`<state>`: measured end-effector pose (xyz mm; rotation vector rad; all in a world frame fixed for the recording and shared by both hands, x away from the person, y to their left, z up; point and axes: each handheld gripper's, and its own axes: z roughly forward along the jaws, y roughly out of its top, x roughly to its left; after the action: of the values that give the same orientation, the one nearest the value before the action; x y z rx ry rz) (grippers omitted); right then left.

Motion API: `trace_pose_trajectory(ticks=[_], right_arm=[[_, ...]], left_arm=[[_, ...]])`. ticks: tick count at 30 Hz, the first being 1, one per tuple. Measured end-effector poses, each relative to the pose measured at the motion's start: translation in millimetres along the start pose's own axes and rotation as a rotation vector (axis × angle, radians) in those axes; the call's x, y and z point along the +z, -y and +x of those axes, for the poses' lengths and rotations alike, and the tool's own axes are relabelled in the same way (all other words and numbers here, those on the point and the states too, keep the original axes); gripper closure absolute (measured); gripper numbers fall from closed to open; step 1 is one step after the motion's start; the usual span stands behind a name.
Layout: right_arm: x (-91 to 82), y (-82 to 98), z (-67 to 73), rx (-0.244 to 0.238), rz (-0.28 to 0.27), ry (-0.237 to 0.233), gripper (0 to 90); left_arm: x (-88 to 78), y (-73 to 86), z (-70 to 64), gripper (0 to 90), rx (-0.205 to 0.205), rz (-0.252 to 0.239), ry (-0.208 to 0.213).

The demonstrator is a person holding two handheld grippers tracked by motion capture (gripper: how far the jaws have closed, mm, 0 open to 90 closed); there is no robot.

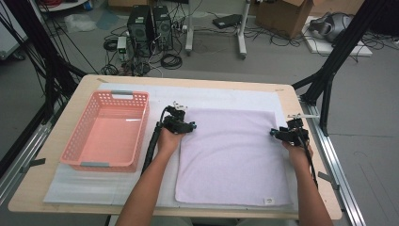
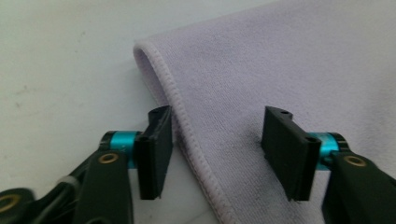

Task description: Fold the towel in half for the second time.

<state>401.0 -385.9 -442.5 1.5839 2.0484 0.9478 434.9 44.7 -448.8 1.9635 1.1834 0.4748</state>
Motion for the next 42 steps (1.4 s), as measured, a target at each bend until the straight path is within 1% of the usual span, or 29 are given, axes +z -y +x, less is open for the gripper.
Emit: trace_pose_trajectory(ticks=[1,2,3,4,5,7,8,9,10,11,12,13,15,16,18,20,21,23,24,26,29,30,31,33,35,36,39,40,42], right_arm=[[0.3,0.1,0.0,0.001,0.0,-0.017,64.5],[0.7,-0.1,-0.1,-0.006,-0.002,-0.022,69.3],[0.8,-0.3,0.3,0.003,0.001,-0.036,75.5],[1.1,-0.8,0.6,0.008,0.002,-0.049,80.6],[1.0,-1.0,1.6,0.015,0.005,-0.056,82.4],[-0.1,-2.4,-0.2,0.025,0.009,-0.066,84.6],[-1.3,-2.8,-1.7,0.036,0.005,-0.071,84.9],[-3.8,-3.0,-3.7,0.052,-0.025,-0.073,85.1],[-7.9,-3.6,-5.5,0.076,-0.059,-0.086,85.2],[-11.8,-4.6,-6.6,0.09,-0.096,-0.098,85.3],[-15.1,-5.8,-6.7,0.089,-0.125,-0.106,85.3],[-17.9,-6.7,-6.3,0.079,-0.139,-0.106,85.3],[-23.3,-6.9,-6.7,0.083,-0.153,-0.117,85.3],[-26.8,-6.4,-7.1,0.093,-0.165,-0.129,85.2],[-34.7,-5.1,-6.4,0.086,-0.196,-0.147,85.1],[-43.2,-2.9,-4.8,0.06,-0.214,-0.153,85.0],[-47.1,-1.0,-4.2,0.059,-0.222,-0.165,84.9],[-53.0,3.6,-3.3,0.039,-0.225,-0.173,84.6],[-56.1,6.3,-2.5,0.034,-0.215,-0.174,84.4],[-61.1,11.9,-1.4,0.024,-0.219,-0.186,84.4],[-69.9,19.9,3.7,0.012,-0.224,-0.197,84.3],[-72.5,22.3,4.8,-0.001,-0.228,-0.198,84.3],[-75.3,24.7,6.2,-0.005,-0.228,-0.2,84.3],[-80.9,30.4,7.9,-0.016,-0.23,-0.209,84.2],[-85.7,36.5,10.1,-0.024,-0.228,-0.216,84.2],[-87.7,39.9,11.1,-0.027,-0.224,-0.224,84.1],[-91.5,49.6,13.0,-0.046,-0.203,-0.23,83.7],[-91.7,52.8,13.3,-0.055,-0.196,-0.229,83.6],[-92.7,59.3,14.5,-0.059,-0.186,-0.229,83.7]], left_arm=[[-0.1,0.1,1.4,53.7,-0.006,-0.006,-0.004],[-0.5,0.3,3.1,61.5,-0.014,-0.01,0.011],[-0.4,0.7,5.1,71.3,-0.034,-0.016,0.053],[0.4,1.3,5.6,82.1,-0.064,-0.019,0.073],[0.3,1.4,7.9,82.5,-0.074,-0.018,0.085],[-0.8,2.0,13.2,83.4,-0.124,-0.029,0.113],[-2.7,1.6,16.0,83.5,-0.158,-0.047,0.124],[-6.1,0.3,18.3,83.6,-0.178,-0.069,0.133],[-10.2,-1.8,19.7,83.7,-0.193,-0.105,0.141],[-14.9,-4.4,20.2,83.7,-0.195,-0.139,0.145],[-19.7,-6.8,20.1,83.8,-0.193,-0.169,0.146],[-23.7,-8.5,20.5,83.8,-0.198,-0.194,0.154],[-30.3,-9.7,22.0,83.7,-0.215,-0.213,0.179],[-33.0,-9.6,22.3,83.7,-0.211,-0.214,0.186],[-38.9,-9.1,21.7,83.6,-0.209,-0.205,0.206],[-44.7,-9.5,19.1,83.3,-0.198,-0.199,0.218],[-48.1,-9.0,17.2,83.1,-0.2,-0.203,0.226],[-54.0,-6.4,15.5,83.1,-0.212,-0.197,0.247],[-57.0,-4.3,14.8,83.1,-0.212,-0.196,0.252],[-63.1,1.2,12.8,83.1,-0.22,-0.204,0.266],[-73.1,9.7,9.3,83.1,-0.218,-0.214,0.285],[-76.5,12.0,7.9,83.1,-0.212,-0.204,0.294],[-79.8,13.7,6.1,82.9,-0.189,-0.195,0.294],[-87.2,18.6,2.7,82.9,-0.179,-0.21,0.305],[-93.4,24.0,-0.9,82.9,-0.159,-0.208,0.302],[-95.5,27.2,-2.7,82.8,-0.148,-0.205,0.304],[-100.5,38.3,-7.5,82.7,-0.135,-0.198,0.311],[-102.0,41.5,-8.5,82.7,-0.126,-0.188,0.315],[-105.3,49.9,-11.3,82.6,-0.117,-0.193,0.316]])
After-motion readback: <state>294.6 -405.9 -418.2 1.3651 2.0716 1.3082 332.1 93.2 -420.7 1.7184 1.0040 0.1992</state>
